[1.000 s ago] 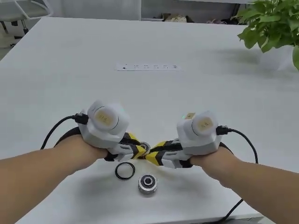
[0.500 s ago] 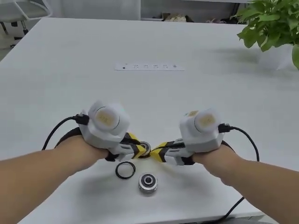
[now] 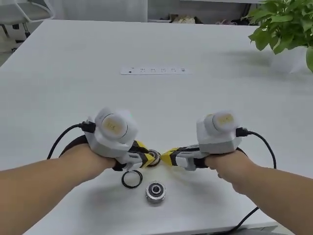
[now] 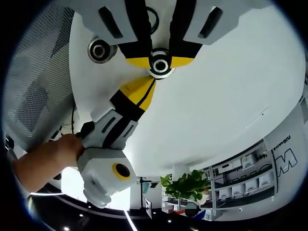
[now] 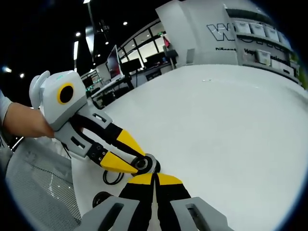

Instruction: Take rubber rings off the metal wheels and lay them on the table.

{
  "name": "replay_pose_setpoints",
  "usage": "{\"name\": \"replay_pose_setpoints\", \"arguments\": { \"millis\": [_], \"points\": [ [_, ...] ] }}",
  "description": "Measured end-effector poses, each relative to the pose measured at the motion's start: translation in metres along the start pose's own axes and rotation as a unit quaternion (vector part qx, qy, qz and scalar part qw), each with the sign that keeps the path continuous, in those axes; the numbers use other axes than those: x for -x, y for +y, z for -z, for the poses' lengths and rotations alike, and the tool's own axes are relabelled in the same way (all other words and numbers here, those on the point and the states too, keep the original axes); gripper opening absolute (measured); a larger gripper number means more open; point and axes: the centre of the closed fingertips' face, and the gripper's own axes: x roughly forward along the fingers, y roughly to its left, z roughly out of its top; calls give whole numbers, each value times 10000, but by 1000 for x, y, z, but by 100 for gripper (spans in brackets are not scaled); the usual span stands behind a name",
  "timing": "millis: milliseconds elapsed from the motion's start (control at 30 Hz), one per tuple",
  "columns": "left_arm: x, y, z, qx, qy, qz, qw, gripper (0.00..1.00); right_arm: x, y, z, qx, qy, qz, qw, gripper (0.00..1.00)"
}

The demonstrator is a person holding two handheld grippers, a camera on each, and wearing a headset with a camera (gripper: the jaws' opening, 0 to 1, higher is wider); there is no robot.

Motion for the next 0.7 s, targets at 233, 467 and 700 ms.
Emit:
{"name": "replay_pose_setpoints", "arguments": {
  "millis": [233, 467, 700],
  "points": [
    [0, 0, 0, -12, 2, -35, 10000, 8, 1, 4, -5, -155, -151, -116, 9997, 0],
    [-1, 0, -1, -36, 20, -73, 10000, 8, 1, 4, -6, -121, -134, -93, 9998, 0],
    [-1, 0, 0, -37, 35, -106, 9999, 8, 0, 7, -7, -194, -173, -175, 9995, 0]
  ]
}}
